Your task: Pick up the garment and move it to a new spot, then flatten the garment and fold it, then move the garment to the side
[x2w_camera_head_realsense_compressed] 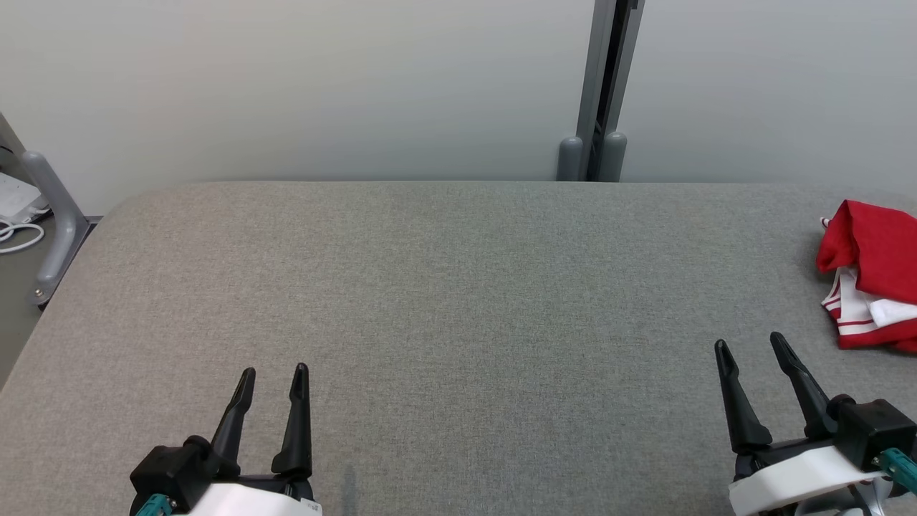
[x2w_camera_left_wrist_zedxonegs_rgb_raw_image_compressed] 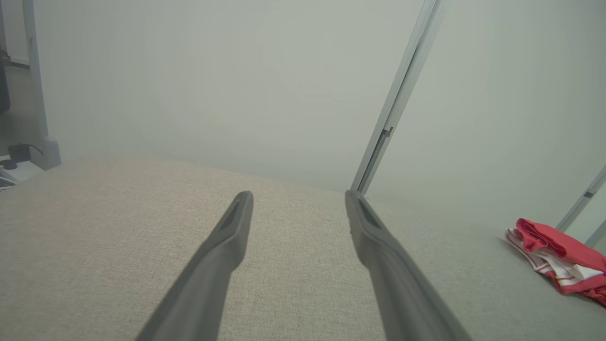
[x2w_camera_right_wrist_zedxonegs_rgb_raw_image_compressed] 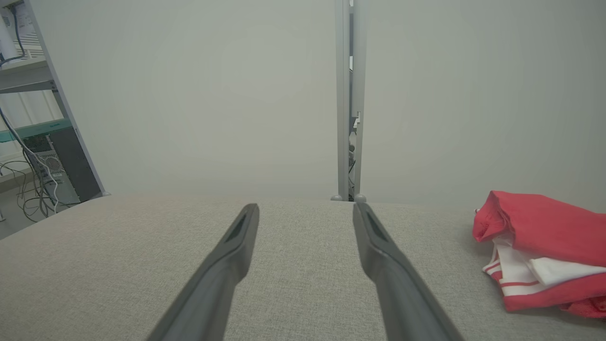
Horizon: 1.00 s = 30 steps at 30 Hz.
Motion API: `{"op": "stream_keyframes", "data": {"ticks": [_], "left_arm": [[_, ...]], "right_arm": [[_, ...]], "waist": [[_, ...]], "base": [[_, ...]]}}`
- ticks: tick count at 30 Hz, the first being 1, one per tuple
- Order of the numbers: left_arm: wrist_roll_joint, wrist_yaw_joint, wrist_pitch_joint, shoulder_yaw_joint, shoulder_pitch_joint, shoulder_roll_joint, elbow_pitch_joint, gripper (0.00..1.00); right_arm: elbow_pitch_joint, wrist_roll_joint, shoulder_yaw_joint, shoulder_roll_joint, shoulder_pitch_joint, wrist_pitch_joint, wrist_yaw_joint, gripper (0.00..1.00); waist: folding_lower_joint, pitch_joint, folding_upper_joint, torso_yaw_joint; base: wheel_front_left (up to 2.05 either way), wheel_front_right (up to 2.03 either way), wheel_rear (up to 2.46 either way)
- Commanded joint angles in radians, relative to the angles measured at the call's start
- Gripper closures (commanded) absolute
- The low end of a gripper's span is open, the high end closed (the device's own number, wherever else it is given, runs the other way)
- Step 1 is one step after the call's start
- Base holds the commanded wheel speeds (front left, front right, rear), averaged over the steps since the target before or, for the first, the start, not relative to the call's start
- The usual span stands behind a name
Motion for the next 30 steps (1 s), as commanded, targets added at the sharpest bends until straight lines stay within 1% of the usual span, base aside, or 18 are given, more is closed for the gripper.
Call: {"op": "stream_keyframes", "data": {"ticks": [1, 6, 7, 11, 21, 22, 30], "left_arm": [[-0.007, -0.007, 0.000, 0.005, 0.001, 0.005, 0.003, 0.00], [-0.023, -0.007, 0.000, 0.006, 0.003, 0.005, 0.004, 0.00], [-0.024, -0.005, 0.000, 0.002, 0.000, 0.000, 0.002, 1.00], [-0.030, -0.007, 0.001, -0.002, 0.018, -0.006, 0.033, 1.00], [-0.204, -0.016, 0.038, -0.024, -0.031, -0.004, 0.057, 1.00], [-0.204, -0.016, 0.038, -0.024, -0.031, -0.004, 0.057, 1.00], [-0.332, -0.026, 0.063, -0.044, -0.072, -0.004, 0.085, 1.00]], "right_arm": [[0.002, 0.002, 0.000, -0.007, -0.001, 0.000, 0.000, 0.00], [-0.002, 0.002, 0.001, -0.007, -0.004, 0.000, 0.000, 0.00], [0.000, 0.000, 0.001, -0.001, 0.000, 0.000, 0.000, 1.00], [0.029, 0.003, 0.003, 0.012, 0.022, 0.001, 0.000, 1.00], [-0.001, 0.199, -0.069, 0.022, 0.042, 0.062, 0.000, 1.00], [-0.001, 0.199, -0.069, 0.022, 0.042, 0.062, 0.000, 1.00], [-0.028, 0.342, -0.117, 0.028, 0.062, 0.102, 0.000, 1.00]], "waist": [[0.0000, 0.000, 0.0000, 0.000], [0.0000, -0.002, 0.0000, 0.000], [0.0000, -0.002, 0.0000, 0.000], [0.0000, -0.002, 0.0000, -0.001], [0.0000, 0.000, 0.0000, -0.007], [0.0000, 0.000, 0.0000, -0.007], [0.0000, 0.002, 0.0000, -0.012]], "base": [[0.00, 0.00, 0.00], [0.00, 0.00, 0.00], [0.00, 0.00, 0.00], [0.00, 0.00, 0.00], [0.00, 0.00, 0.00], [0.00, 0.00, 0.00], [0.00, 0.00, 0.00]]}}
